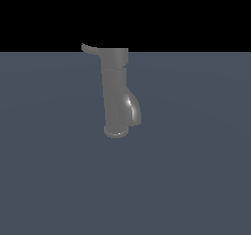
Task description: Turn on the faucet by rotating a designated handle.
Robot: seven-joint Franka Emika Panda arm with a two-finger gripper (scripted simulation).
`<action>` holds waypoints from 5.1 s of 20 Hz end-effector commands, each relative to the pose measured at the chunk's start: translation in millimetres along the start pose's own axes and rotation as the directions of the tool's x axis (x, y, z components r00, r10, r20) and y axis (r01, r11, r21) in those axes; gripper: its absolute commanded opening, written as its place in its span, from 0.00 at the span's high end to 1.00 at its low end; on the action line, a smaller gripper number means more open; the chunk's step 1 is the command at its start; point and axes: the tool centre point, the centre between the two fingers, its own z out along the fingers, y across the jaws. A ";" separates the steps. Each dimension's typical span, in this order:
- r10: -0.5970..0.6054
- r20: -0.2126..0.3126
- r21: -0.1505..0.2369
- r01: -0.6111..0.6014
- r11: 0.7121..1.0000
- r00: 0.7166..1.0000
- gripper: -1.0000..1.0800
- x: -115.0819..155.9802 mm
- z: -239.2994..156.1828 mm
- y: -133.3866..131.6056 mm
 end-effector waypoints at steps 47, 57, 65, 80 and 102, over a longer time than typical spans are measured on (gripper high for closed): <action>0.499 -0.068 0.005 -0.500 0.866 0.864 1.00 8.8 113.2 -85.5; 0.499 -0.068 0.005 -0.500 0.866 0.864 1.00 -11.6 113.8 -65.4; 0.496 -0.068 0.010 -0.497 0.868 0.865 1.00 -12.0 113.2 -46.1; 0.475 -0.068 0.005 -0.476 0.880 0.877 1.00 -23.0 112.9 -8.5; 0.467 -0.067 0.000 -0.469 0.883 0.881 1.00 44.3 107.5 36.0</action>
